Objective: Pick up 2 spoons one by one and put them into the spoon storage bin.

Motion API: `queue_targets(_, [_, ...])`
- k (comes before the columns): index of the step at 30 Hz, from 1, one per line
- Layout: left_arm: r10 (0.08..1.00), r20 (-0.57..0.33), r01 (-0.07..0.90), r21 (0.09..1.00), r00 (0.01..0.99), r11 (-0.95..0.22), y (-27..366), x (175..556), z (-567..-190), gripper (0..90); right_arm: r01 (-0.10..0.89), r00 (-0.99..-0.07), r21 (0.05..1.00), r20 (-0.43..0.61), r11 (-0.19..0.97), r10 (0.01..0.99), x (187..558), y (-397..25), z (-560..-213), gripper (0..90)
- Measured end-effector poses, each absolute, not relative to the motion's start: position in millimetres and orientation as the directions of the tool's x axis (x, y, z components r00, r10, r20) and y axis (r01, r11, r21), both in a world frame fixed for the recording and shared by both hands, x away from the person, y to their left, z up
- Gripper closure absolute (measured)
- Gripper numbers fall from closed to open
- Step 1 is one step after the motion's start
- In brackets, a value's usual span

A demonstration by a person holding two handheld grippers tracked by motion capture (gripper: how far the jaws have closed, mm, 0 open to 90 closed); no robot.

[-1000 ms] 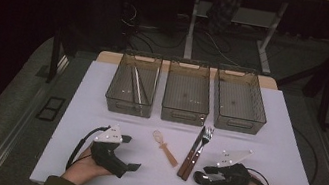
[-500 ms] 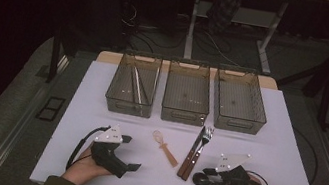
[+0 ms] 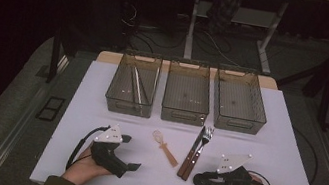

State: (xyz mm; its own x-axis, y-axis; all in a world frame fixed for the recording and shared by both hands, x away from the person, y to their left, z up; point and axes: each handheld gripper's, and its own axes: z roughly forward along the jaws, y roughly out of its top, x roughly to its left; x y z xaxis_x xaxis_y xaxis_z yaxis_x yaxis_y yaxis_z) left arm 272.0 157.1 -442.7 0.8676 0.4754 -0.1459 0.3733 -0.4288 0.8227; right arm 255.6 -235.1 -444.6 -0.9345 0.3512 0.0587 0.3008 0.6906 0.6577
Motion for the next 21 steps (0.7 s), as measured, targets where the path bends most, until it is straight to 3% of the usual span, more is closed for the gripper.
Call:
queue_targets(7, [0.475, -0.145, 0.371, 0.824, 0.868, -0.427, 157.4, 271.8, -442.2, 0.0, 0.288, -0.939, 0.662, 0.055, 0.692, 0.338, 252.7, -239.8, -439.6, 83.3])
queue_targets(16, [0.474, -0.145, 0.372, 0.824, 0.869, -0.429, 157.4, 271.8, -442.2, 0.0, 0.282, -0.947, 0.654, 0.070, 0.702, 0.315, 251.6, -243.2, -440.5, 82.7])
queue_targets(21, [0.473, -0.146, 0.372, 0.823, 0.869, -0.429, 156.8, 271.5, -442.3, 0.0, 0.284, -0.952, 0.648, 0.102, 0.707, 0.289, 250.8, -243.8, -441.1, 87.9])
